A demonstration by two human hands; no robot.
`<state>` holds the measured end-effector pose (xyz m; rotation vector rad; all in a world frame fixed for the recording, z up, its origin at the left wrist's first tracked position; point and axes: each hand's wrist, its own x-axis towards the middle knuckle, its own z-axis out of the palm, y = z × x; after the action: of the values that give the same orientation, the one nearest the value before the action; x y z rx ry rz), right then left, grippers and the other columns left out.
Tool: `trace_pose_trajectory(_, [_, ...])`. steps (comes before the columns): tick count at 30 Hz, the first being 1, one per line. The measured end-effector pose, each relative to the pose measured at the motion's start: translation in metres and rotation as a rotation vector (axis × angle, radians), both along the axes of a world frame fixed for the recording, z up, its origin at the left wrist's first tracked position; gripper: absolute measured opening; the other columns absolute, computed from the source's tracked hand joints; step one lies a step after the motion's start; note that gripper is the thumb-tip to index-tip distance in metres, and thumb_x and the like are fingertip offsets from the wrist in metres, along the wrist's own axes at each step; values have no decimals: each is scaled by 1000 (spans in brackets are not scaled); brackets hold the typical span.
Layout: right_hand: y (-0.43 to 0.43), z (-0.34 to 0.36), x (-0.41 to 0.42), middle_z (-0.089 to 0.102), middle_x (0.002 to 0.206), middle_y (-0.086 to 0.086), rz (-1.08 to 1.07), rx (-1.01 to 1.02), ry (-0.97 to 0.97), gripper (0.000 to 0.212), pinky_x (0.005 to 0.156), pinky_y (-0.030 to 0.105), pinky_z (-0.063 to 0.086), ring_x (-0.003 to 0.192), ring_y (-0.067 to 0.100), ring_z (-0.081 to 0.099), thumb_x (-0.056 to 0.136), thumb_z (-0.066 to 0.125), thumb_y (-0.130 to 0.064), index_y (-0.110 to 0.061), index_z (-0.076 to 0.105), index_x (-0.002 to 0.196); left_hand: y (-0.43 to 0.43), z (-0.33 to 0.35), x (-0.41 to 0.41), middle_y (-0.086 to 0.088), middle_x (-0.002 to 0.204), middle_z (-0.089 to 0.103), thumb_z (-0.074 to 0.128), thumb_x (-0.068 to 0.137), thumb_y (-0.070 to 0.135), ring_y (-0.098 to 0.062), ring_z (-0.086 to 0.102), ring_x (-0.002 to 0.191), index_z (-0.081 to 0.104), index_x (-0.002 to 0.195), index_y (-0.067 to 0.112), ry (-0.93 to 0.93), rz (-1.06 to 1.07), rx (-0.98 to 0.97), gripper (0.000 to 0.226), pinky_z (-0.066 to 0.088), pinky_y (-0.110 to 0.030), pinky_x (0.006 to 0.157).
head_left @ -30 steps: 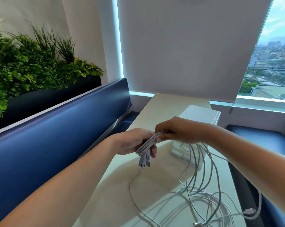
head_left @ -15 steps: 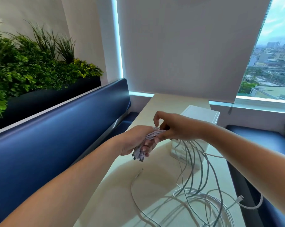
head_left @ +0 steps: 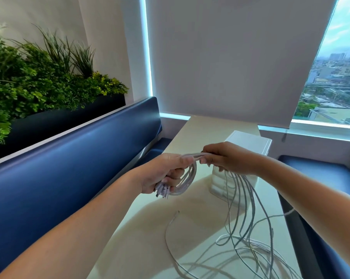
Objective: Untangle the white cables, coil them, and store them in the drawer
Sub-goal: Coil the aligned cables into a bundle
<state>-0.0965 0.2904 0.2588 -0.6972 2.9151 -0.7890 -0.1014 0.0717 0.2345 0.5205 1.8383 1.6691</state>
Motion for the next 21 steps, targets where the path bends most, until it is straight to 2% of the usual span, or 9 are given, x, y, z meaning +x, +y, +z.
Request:
trace_pose_trajectory(2, [1, -5, -1, 48, 67, 8, 6, -119, -87, 54, 54, 24, 45, 57, 16, 46, 84, 47, -57, -5, 56, 78, 1, 3, 0, 7, 51, 25, 49, 98, 32, -6, 16, 40, 42, 75, 15, 4, 34, 2, 29, 10, -32, 57])
trace_pose_trajectory(4, [0, -13, 0, 43, 60, 7, 10, -206, -123, 55, 51, 29, 38, 52, 17, 38, 78, 45, -64, -10, 54, 72, 1, 6, -2, 7, 50, 25, 48, 99, 32, -6, 16, 40, 41, 71, 16, -5, 48, 14, 32, 9, -32, 57])
trace_pose_trajectory(6, [-3, -21, 1, 40, 53, -2, -9, -292, -75, 49, 50, 28, 31, 47, 12, 34, 76, 46, -65, -16, 54, 74, 0, 8, -2, 8, 49, 25, 51, 95, 35, -6, 16, 38, 40, 69, 17, -30, 36, 37, 34, 12, -29, 53])
trace_pose_trajectory(8, [-6, -29, 1, 37, 52, -3, -20, -425, -47, 46, 48, 26, 28, 45, 8, 30, 76, 48, -63, -18, 53, 82, 2, 9, -1, 8, 48, 23, 55, 88, 39, -5, 17, 37, 38, 69, 17, -72, 20, 75, 34, 23, -23, 47])
trace_pose_trajectory(11, [-12, -40, 2, 33, 56, -2, 12, -634, -87, 60, 42, 19, 25, 45, 7, 26, 69, 52, -80, -24, 56, 88, 5, 10, 3, 8, 47, 21, 57, 85, 40, -5, 18, 35, 40, 70, 16, -131, 14, 174, 33, 33, -20, 43])
trace_pose_trajectory(13, [-18, -45, 3, 31, 54, -6, 38, -730, -118, 58, 41, 17, 24, 45, 6, 25, 64, 54, -84, -30, 60, 85, 7, 10, 4, 9, 45, 21, 56, 85, 39, -4, 19, 34, 41, 71, 16, -155, 19, 244, 32, 35, -20, 42])
trace_pose_trajectory(16, [-25, -52, 7, 31, 50, -11, 8, -782, -124, 63, 42, 17, 24, 43, 4, 25, 69, 56, -78, -19, 60, 89, 7, 7, 4, 10, 43, 23, 55, 87, 38, -3, 20, 33, 42, 70, 16, -188, 22, 335, 31, 34, -21, 43])
trace_pose_trajectory(19, [-30, -56, 13, 34, 47, -13, -47, -808, -100, 47, 43, 16, 26, 41, 2, 27, 86, 48, -60, -14, 56, 84, 7, 2, 4, 10, 42, 23, 55, 87, 38, -3, 20, 32, 44, 66, 16, -207, 28, 379, 32, 31, -21, 44])
trace_pose_trajectory(21, [-33, -54, 16, 36, 45, -12, -67, -830, -92, 47, 42, 16, 26, 40, 3, 28, 86, 45, -55, -10, 56, 78, 6, 0, 5, 10, 42, 23, 55, 88, 37, -3, 20, 32, 44, 67, 16, -202, 30, 383, 32, 32, -20, 44])
